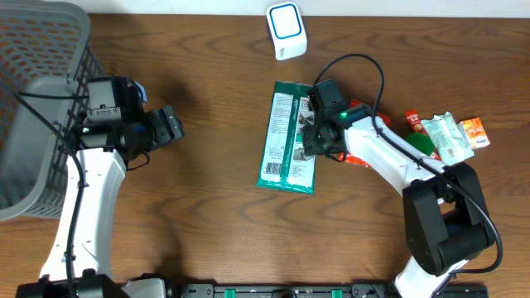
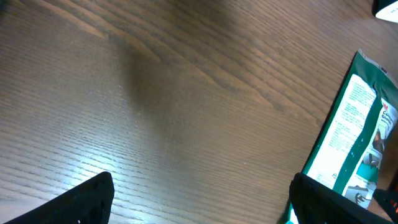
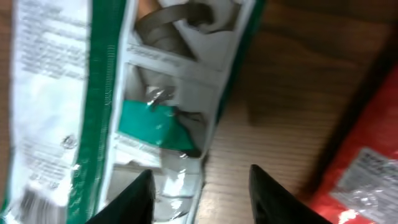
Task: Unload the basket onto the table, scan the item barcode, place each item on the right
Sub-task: 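Carry the gloves pack down and lower it mid-table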
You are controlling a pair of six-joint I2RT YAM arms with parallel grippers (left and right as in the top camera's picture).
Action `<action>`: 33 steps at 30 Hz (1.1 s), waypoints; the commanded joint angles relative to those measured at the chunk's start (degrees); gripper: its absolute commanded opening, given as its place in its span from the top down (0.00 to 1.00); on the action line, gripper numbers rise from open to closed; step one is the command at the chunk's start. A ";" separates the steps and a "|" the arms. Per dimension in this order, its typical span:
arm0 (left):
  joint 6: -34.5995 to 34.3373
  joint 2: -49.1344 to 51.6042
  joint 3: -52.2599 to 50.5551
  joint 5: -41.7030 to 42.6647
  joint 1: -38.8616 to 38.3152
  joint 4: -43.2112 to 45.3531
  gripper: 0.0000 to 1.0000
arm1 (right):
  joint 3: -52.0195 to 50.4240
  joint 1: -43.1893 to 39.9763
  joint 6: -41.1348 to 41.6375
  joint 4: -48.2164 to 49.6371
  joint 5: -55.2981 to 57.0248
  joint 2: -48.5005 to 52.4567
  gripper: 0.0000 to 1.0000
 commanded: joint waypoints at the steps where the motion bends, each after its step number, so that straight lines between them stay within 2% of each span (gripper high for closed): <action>1: 0.50 0.39 0.87 0.68 0.17 -0.20 0.09 | -2.25 -0.28 -0.26 0.94 4.98 0.48 0.62; 8: 0.50 0.39 0.87 0.68 0.17 -0.20 0.09 | -5.88 -1.16 -0.24 1.86 13.00 0.48 0.65; 10: 0.50 0.39 0.87 0.68 0.17 -0.20 0.09 | -6.69 -1.90 -0.24 2.03 13.07 0.48 0.66; 14: 0.50 0.39 0.87 0.68 0.17 -0.22 0.09 | -7.21 -3.45 -0.28 1.33 13.00 0.48 0.77; 17: 0.50 0.39 0.87 0.68 0.17 -0.20 0.09 | -7.04 -3.96 -0.28 -0.42 12.79 -0.17 0.76; 21: 0.50 0.39 0.87 0.68 0.17 -0.22 0.09 | -6.78 -3.87 -0.35 1.53 4.13 -1.27 0.70; 25: 0.50 0.39 0.87 0.68 0.17 -0.20 0.09 | -6.78 -3.91 -0.31 5.20 -5.97 -1.40 0.71; 33: 0.50 0.39 0.87 0.68 0.17 -0.22 0.09 | -6.23 -3.89 -0.22 7.04 -7.58 -3.17 0.74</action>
